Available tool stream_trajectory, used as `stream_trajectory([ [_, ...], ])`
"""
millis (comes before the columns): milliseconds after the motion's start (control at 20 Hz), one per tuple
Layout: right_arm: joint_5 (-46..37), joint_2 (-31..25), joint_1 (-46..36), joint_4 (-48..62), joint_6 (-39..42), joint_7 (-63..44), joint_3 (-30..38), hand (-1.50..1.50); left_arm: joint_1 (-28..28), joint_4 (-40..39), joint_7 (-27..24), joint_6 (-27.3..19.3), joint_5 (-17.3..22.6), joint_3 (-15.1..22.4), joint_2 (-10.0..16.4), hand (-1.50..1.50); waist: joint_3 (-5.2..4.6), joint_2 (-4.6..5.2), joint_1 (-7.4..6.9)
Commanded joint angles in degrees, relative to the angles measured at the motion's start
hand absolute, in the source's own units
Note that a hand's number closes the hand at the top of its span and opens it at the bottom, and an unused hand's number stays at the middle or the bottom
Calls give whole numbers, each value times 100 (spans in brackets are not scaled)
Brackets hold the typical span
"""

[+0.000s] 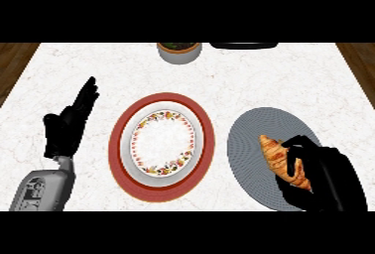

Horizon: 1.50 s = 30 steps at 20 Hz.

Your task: Pick the croissant from the placemat and place it in the plate

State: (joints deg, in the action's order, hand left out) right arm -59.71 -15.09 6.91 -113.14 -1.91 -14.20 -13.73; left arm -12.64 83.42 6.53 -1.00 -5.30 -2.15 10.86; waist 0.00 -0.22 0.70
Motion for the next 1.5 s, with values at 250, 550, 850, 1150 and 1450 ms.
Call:
stream_trajectory([
  [250, 45, 724, -1038, -804, 632, -339, -986, 150, -329, -639, -379, -81, -145, -38, -108, 0, -8, 34, -72],
  [550, 147, 1482, -2050, 434, 582, -1142, -1498, 150, -253, 11, 248, -11, -159, 59, -76, 0, -1, 25, -139],
  [850, 820, 1503, -3388, 2069, -435, -1942, -2091, 150, -269, -397, -257, 16, -154, 36, -192, 0, -3, 42, -183],
  [1150, 800, 1507, -4206, 3747, -838, -2045, -2488, 150, -262, -163, -10, 85, -102, -40, -96, 0, -2, 38, -213],
  [1450, 1861, 1508, -4559, 5206, -1936, -2394, -3001, 150, -378, -86, 125, -19, -281, 196, -283, 0, 3, 65, -312],
])
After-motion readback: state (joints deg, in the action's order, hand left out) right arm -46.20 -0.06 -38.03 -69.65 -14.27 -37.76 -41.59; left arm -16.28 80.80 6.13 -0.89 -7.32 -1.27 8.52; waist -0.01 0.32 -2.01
